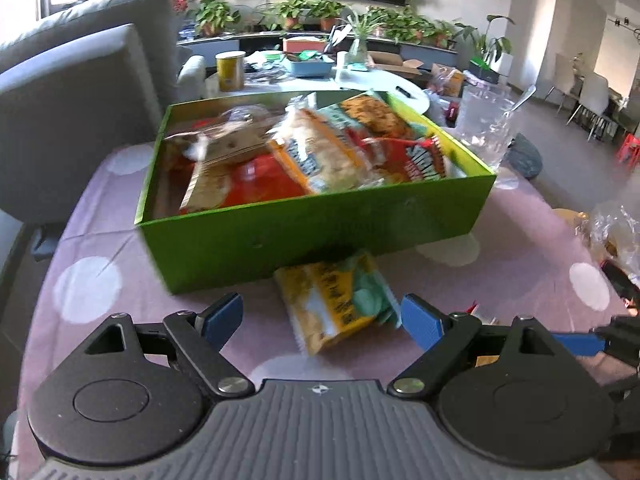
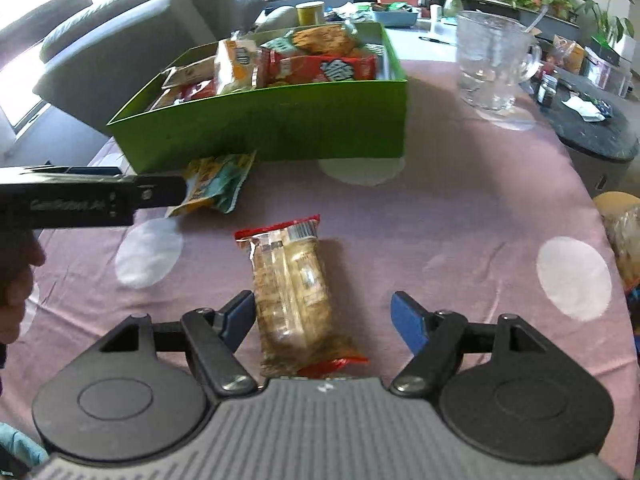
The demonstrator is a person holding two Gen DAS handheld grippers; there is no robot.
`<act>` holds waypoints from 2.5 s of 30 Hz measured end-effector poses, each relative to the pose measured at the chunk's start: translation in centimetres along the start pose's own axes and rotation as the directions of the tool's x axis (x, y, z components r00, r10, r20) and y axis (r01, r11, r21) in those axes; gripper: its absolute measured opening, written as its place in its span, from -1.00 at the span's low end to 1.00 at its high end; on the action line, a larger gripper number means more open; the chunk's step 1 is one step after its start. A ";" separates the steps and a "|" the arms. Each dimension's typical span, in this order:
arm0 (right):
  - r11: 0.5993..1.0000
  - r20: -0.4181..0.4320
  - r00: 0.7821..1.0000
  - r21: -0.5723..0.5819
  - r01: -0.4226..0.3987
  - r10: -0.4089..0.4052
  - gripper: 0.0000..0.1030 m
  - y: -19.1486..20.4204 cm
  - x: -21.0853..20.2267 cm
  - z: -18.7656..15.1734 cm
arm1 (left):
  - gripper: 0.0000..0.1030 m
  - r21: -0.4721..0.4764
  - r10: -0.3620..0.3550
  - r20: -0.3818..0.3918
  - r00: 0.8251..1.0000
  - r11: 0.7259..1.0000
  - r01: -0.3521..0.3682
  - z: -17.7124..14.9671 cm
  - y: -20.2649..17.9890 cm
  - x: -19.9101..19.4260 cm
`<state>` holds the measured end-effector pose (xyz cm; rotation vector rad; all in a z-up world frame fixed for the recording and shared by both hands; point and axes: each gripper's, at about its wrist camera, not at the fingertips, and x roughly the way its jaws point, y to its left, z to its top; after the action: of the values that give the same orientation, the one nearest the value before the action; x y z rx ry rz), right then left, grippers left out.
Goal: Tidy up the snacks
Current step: 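Withdraw both grippers from the box toward the remaining snacks, then move the right gripper onto the bread bag while the left reaches the bean bag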
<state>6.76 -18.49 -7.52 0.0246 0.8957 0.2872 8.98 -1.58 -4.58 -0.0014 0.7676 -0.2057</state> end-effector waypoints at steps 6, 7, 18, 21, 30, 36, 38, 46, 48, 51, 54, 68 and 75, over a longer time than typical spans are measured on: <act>1.000 0.011 1.000 0.027 -0.002 0.001 0.54 -0.6 -0.2 0.0 | 0.65 -0.010 -0.017 -0.001 1.000 1.000 0.017 0.8 -1.3 1.7; 1.000 0.012 1.000 0.031 -0.003 0.002 0.54 -0.7 -0.3 -0.1 | 0.65 -0.009 -0.027 -0.016 1.000 1.000 0.027 0.7 -1.4 2.0; 0.996 0.025 1.000 0.085 0.009 -0.011 0.54 -2.6 -0.5 0.2 | 0.65 -0.025 -0.237 -0.086 0.968 0.971 0.236 -1.6 -2.9 0.9; 0.997 0.029 0.999 0.073 0.017 -0.019 0.54 -2.7 -0.6 0.0 | 0.64 -0.032 -0.238 -0.092 0.967 0.971 0.236 -1.4 -2.5 -0.1; 0.994 0.034 0.999 0.112 0.015 -0.019 0.54 -3.8 -0.6 0.3 | 0.64 0.423 -0.086 0.004 0.996 0.903 0.076 -0.2 -4.1 0.6; 0.993 0.031 0.999 0.118 0.013 -0.017 0.54 -4.0 -0.6 0.3 | 0.65 0.583 -0.109 -0.078 0.991 0.801 0.134 -0.2 -5.9 3.1; 0.993 0.030 0.999 0.121 0.013 -0.017 0.54 -4.1 -0.6 0.3 | 0.68 0.568 -0.108 -0.091 0.990 0.811 0.141 -0.3 -5.6 3.8; 0.991 0.031 0.999 0.133 0.019 -0.023 0.54 -4.5 -0.5 0.4 | 0.62 0.300 -0.149 -0.166 0.975 0.934 0.194 -0.4 -3.1 3.8; 0.991 0.031 0.999 0.131 0.020 -0.024 0.54 -4.4 -0.5 0.5 | 0.55 0.259 -0.142 -0.183 0.973 0.947 0.187 -1.0 -2.9 3.1; 0.992 0.030 0.999 0.127 0.021 -0.025 0.54 -4.4 -0.5 0.4 | 0.55 0.212 -0.149 -0.192 0.970 0.959 0.190 -2.1 -2.9 1.5; 0.992 0.029 0.999 0.125 0.020 -0.024 0.55 -4.3 -0.4 0.5 | 0.55 0.229 -0.145 -0.156 0.977 0.957 0.179 -2.6 -3.2 0.1; 0.991 0.032 0.999 0.135 0.012 -0.017 0.55 -4.4 -0.8 0.5 | 0.67 0.470 -0.114 -0.089 0.989 0.871 0.143 0.4 -4.2 3.6; 0.988 0.032 0.999 0.156 0.001 -0.006 0.56 -5.0 -0.5 0.6 | 0.66 0.414 -0.133 -0.116 0.984 0.894 0.170 0.6 -3.9 5.0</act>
<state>8.10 -23.36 -7.45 0.1719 0.8848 0.2123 12.16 -6.40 -7.34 0.3628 0.7951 -0.5224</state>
